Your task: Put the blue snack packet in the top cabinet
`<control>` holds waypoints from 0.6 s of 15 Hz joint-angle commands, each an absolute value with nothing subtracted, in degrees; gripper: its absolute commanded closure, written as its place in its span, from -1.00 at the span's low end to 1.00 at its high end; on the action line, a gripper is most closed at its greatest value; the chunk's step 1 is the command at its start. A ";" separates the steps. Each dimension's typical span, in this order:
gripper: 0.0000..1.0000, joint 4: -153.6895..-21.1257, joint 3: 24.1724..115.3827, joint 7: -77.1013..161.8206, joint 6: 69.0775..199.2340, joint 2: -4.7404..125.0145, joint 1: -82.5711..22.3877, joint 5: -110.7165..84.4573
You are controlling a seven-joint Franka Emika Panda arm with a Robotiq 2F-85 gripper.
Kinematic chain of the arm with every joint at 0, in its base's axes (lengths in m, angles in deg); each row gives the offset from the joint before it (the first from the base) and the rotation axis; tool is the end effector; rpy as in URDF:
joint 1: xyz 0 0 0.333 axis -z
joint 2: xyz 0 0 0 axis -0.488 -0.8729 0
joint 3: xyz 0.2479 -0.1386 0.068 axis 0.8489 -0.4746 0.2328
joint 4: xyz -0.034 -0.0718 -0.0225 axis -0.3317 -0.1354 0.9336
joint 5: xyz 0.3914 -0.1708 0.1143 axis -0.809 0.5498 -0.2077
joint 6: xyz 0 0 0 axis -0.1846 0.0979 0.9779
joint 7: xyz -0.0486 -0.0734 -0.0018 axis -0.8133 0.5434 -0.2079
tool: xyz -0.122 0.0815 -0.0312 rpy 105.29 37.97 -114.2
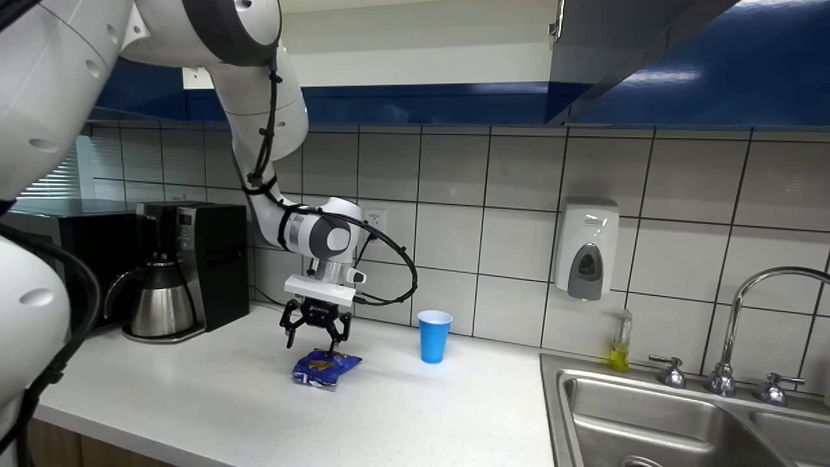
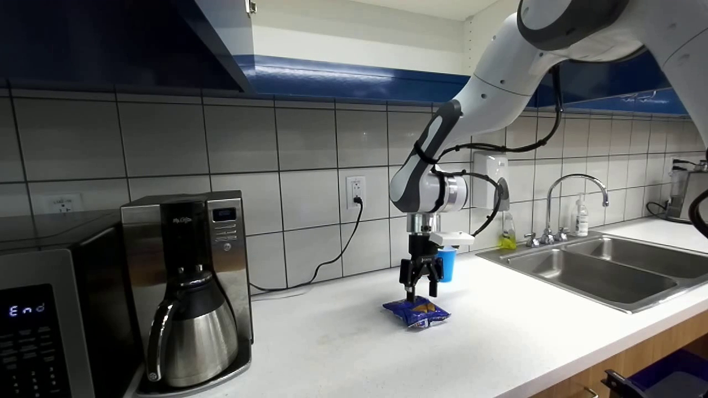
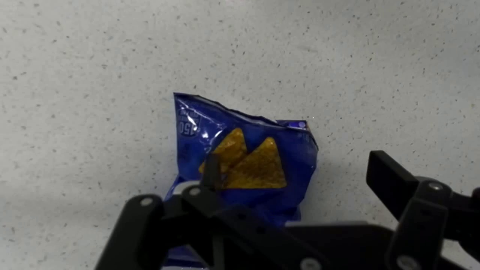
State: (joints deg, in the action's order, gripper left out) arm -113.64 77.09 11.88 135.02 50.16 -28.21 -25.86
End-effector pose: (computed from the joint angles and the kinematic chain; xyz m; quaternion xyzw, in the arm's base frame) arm 0.5813 0.0340 0.0873 -0.9784 -0.1764 0.0685 0.0834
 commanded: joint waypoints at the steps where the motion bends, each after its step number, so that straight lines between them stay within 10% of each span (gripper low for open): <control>1: -1.00 -110.64 77.90 12.09 135.33 47.39 -26.52 -23.55; 9: -1.00 -109.05 78.62 12.07 138.03 42.57 -25.64 -22.53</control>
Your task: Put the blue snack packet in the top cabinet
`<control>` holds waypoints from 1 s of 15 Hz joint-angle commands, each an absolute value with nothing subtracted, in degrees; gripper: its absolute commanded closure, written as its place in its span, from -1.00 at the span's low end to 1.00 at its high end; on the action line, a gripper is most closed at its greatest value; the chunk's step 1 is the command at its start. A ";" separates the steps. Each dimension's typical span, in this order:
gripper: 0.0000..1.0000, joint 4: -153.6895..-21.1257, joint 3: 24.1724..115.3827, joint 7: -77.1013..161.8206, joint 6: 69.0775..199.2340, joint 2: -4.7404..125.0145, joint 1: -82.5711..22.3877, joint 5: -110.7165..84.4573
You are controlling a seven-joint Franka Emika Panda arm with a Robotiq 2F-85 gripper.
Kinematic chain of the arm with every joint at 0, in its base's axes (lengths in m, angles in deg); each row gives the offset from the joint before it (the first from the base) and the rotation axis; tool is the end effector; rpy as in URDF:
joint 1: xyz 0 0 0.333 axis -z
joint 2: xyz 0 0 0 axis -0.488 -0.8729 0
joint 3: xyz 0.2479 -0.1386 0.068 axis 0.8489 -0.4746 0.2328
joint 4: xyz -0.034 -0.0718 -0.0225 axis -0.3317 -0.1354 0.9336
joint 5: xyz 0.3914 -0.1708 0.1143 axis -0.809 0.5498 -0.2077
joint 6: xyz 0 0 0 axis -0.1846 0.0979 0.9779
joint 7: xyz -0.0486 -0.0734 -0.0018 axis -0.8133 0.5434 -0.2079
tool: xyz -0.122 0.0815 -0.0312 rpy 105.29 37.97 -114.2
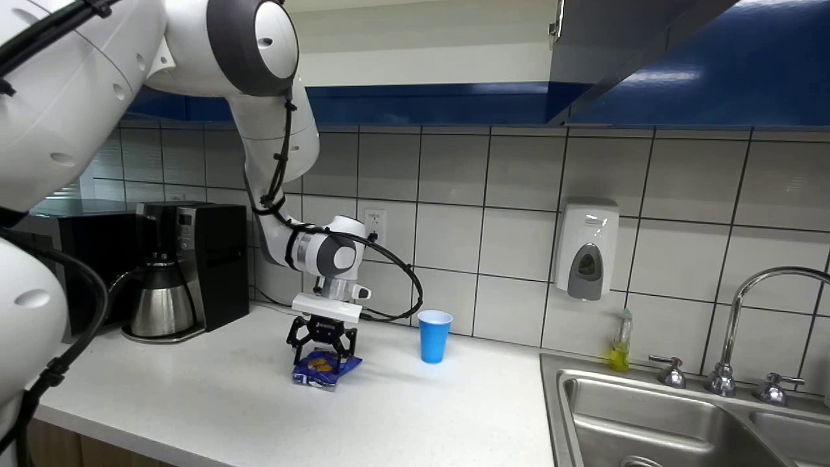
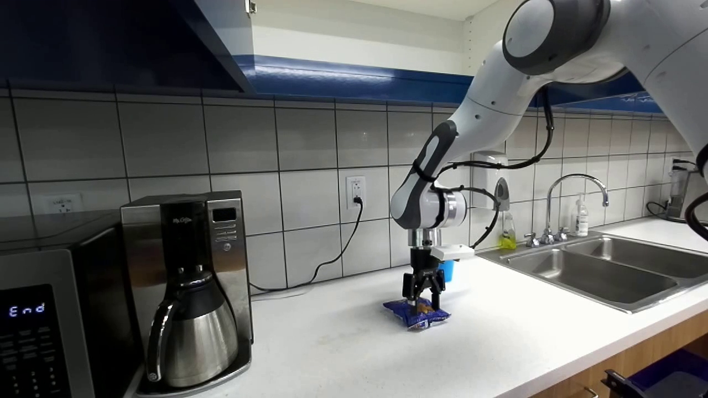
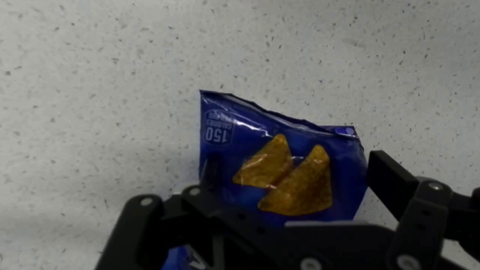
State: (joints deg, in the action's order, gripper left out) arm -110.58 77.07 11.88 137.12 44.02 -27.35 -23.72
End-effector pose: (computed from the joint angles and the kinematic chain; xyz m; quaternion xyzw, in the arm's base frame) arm 0.5847 0.0235 0.0465 -0.9777 -0.1800 0.0786 0.0745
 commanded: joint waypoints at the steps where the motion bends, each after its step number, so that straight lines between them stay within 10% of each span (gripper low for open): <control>1: -1.00 -108.90 78.72 12.09 138.24 42.49 -25.56 -22.62; 4: -0.95 -108.58 78.90 11.99 138.21 42.79 -25.33 -22.74; 5: -0.46 -108.45 78.95 11.90 138.20 42.86 -25.25 -22.73; 7: -0.42 -108.08 79.11 11.90 138.06 42.95 -24.91 -23.01; 15: 0.79 -106.74 78.80 12.19 137.87 42.92 -23.91 -23.04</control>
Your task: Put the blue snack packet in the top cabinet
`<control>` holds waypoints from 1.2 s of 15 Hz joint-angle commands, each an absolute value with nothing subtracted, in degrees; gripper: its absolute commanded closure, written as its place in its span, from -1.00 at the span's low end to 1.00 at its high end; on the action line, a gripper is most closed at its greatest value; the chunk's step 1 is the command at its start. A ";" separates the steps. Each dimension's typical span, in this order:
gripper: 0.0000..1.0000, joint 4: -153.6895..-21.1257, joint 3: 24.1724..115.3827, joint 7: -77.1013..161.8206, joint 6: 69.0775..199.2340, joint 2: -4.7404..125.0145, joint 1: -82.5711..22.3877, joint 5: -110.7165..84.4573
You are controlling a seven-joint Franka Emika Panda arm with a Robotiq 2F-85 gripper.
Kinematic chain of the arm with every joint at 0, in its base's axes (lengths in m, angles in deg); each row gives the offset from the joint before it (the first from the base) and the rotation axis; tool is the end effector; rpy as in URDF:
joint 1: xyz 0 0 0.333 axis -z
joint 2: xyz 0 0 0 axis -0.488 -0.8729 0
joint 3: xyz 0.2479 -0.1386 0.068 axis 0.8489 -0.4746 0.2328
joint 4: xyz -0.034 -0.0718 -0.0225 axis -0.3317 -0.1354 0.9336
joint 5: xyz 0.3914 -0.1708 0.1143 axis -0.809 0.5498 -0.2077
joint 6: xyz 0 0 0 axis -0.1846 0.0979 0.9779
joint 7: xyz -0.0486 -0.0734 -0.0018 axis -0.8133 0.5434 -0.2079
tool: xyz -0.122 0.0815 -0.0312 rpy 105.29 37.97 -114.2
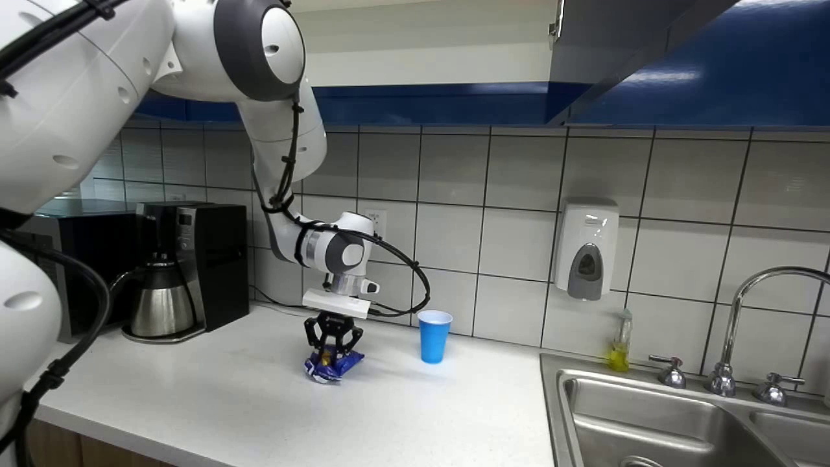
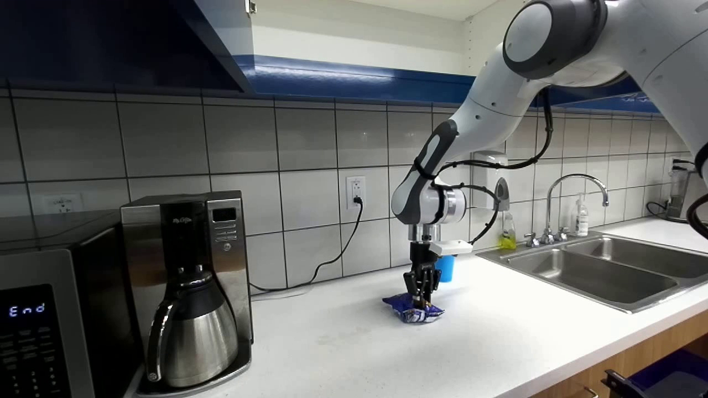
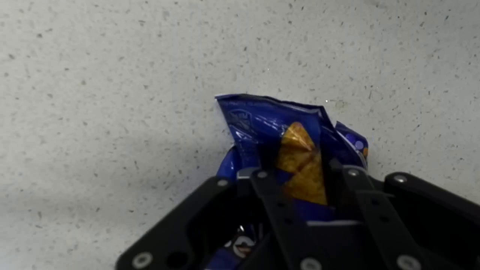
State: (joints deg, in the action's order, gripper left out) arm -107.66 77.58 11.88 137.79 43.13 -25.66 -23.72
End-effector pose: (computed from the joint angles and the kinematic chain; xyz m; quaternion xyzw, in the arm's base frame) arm 0.6073 0.0111 0.0570 -0.9813 -0.1696 0.0541 0.0735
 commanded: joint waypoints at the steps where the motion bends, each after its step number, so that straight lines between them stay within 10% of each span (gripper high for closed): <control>1: 0.95 -106.57 78.76 12.23 137.85 42.90 -23.80 -23.03; 18: 0.99 -107.38 79.34 12.80 137.60 46.44 -23.78 -23.23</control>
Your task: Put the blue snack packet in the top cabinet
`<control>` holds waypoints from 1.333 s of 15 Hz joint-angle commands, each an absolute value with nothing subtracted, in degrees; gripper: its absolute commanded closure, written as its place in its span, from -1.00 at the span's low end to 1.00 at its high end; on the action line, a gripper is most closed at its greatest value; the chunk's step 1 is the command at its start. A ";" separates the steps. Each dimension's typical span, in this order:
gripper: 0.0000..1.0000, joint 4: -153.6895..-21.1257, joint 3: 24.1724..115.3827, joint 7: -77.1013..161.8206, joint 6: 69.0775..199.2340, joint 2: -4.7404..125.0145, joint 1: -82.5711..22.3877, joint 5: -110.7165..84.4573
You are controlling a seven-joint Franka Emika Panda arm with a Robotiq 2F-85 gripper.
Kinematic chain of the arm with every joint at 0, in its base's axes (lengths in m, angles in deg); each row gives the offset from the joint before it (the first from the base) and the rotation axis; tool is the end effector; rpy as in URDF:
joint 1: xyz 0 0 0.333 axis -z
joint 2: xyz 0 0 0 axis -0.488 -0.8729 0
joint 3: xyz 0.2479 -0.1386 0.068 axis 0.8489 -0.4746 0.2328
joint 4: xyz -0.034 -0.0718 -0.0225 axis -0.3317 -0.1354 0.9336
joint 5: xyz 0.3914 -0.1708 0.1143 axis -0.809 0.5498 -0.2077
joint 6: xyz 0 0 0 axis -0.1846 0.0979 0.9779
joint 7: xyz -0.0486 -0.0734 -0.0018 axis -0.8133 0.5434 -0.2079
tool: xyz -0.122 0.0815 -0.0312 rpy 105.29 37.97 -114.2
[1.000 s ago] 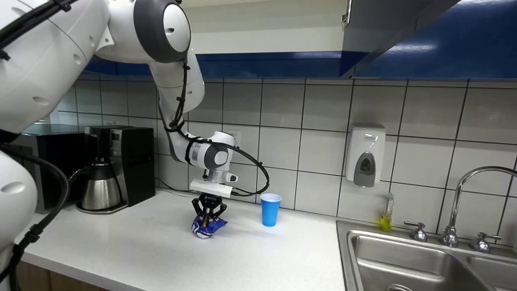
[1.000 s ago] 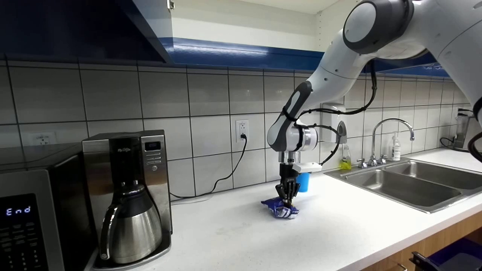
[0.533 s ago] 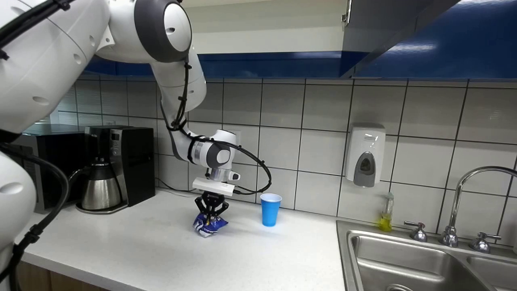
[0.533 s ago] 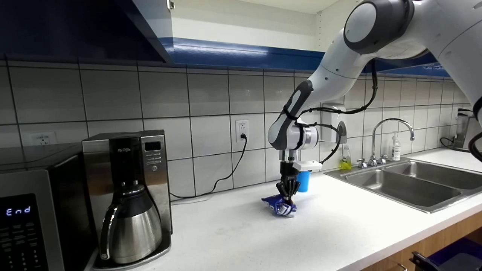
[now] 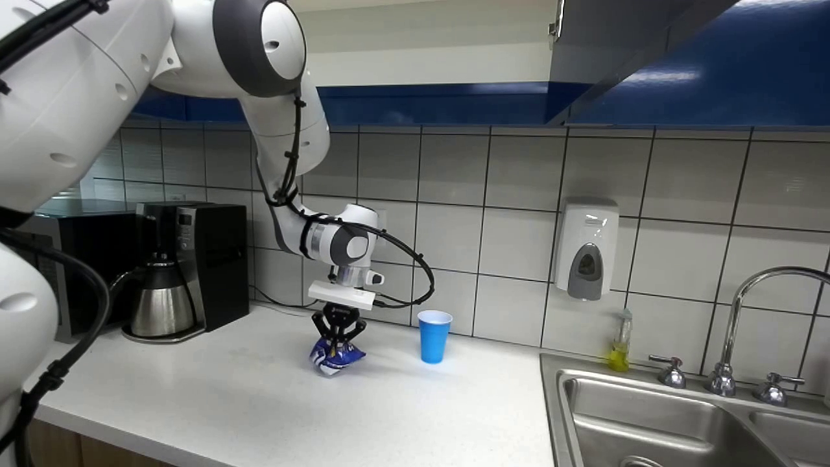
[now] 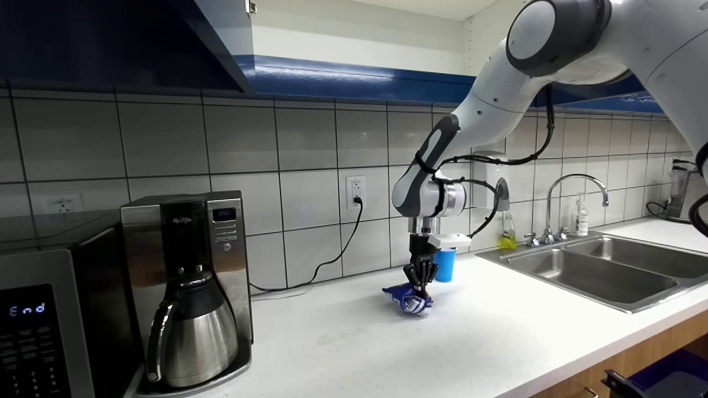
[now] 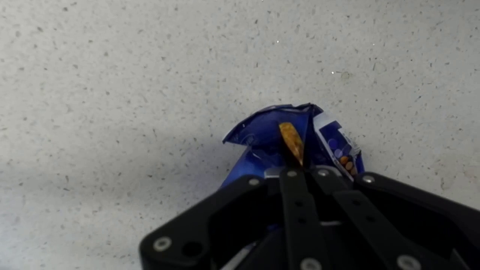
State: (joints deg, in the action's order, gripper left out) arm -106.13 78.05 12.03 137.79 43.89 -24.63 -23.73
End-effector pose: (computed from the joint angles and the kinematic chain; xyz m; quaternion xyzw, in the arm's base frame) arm 0.6234 0.0047 0.0757 -0.9833 -0.1639 0.0337 0.0720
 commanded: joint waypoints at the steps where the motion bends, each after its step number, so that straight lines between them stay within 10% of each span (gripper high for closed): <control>1: 0.99 -107.59 79.42 12.84 137.62 46.87 -23.85 -23.19; 20: 0.99 -125.68 77.19 10.26 135.91 67.19 -21.57 -25.66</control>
State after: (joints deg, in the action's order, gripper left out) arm -120.50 77.77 11.94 137.54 61.04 -22.50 -24.62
